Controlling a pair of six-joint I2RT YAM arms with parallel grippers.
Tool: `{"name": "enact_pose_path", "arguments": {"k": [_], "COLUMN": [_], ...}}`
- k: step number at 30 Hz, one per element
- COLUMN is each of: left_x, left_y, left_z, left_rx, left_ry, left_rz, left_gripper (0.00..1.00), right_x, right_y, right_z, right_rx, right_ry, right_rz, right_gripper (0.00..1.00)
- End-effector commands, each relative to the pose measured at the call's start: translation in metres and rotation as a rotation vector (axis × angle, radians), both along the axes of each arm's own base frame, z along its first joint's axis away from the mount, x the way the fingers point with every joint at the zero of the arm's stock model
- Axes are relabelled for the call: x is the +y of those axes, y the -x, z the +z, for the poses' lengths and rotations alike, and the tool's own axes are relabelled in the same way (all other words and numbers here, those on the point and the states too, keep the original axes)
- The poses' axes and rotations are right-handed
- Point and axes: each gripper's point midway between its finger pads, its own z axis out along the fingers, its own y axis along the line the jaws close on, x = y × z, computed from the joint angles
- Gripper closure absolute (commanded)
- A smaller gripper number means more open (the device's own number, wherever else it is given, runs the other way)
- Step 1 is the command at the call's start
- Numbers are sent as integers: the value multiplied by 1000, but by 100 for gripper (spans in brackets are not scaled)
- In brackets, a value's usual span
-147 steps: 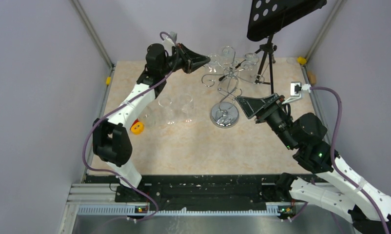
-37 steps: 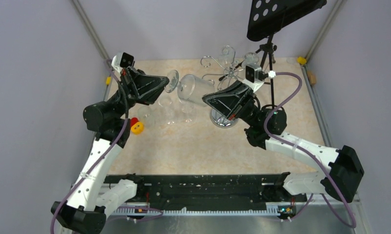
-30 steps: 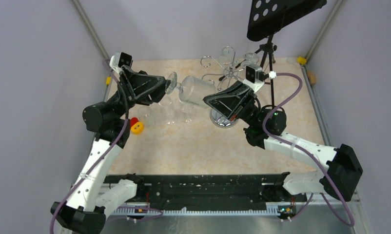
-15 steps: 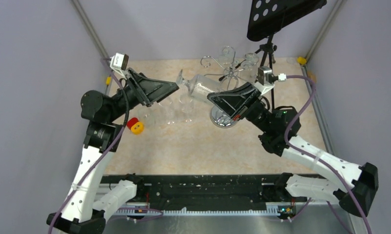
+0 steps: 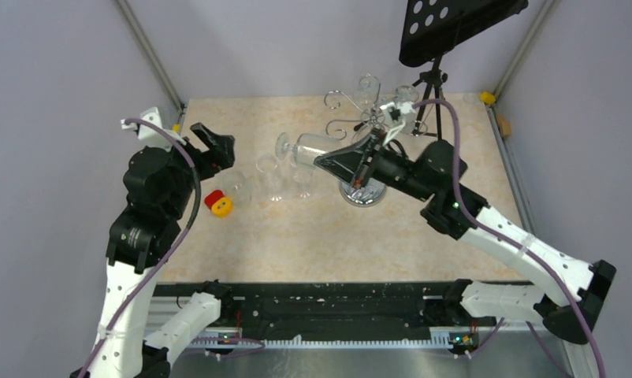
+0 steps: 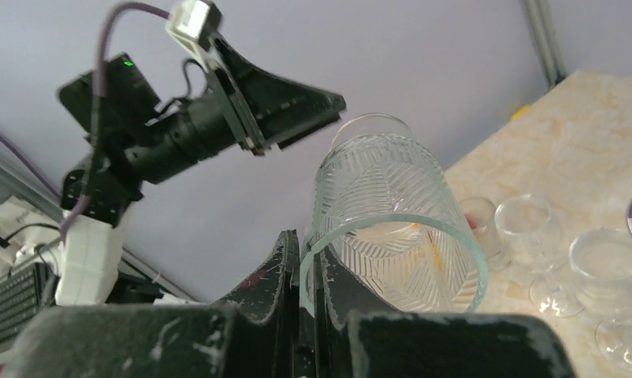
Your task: Take the wine glass off the wine glass rack
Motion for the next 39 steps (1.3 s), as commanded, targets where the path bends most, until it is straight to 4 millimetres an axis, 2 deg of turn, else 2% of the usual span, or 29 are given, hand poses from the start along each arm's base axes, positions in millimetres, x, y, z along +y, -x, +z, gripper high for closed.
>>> {"name": "enact_pose_path", "arguments": {"k": [1,3,7,10,14,21,27,31,39], "left_x": [72,87,111,127,135,136,134,133,130], "left_y": [24,35,61,85,104,114,110,108,106], "left_z": [28,36,58,74,87,92,88,87,89], "left_rx": [-78,-103,-184,-253,-324,-384,-368,-361,-368], "left_ry": [-157,-164,-162,-135,-99,-72,-87,-87,-76], "left_rz": [312,380,482,549,573,565,555,552,540], "left_gripper": [11,11,11,11,11,12,12,12,12], "right_x": [35,57,94,123,159,205,235,245,256], "right_y": [20,20,7,-2,-9,-18,-11,-7,-14], "right_z": [4,-8,-53,-95,-142,-219,-257,-269,-290], "right_rx": [-55,-47,15,37,31,21,-24,-37,-37], "right_ry": [91,160,352,488,656,865,961,997,1066], "right_rz": [129,111,60,41,23,16,47,63,56], "right_gripper": [100,100,100,100,100,100,100,100,100]}}
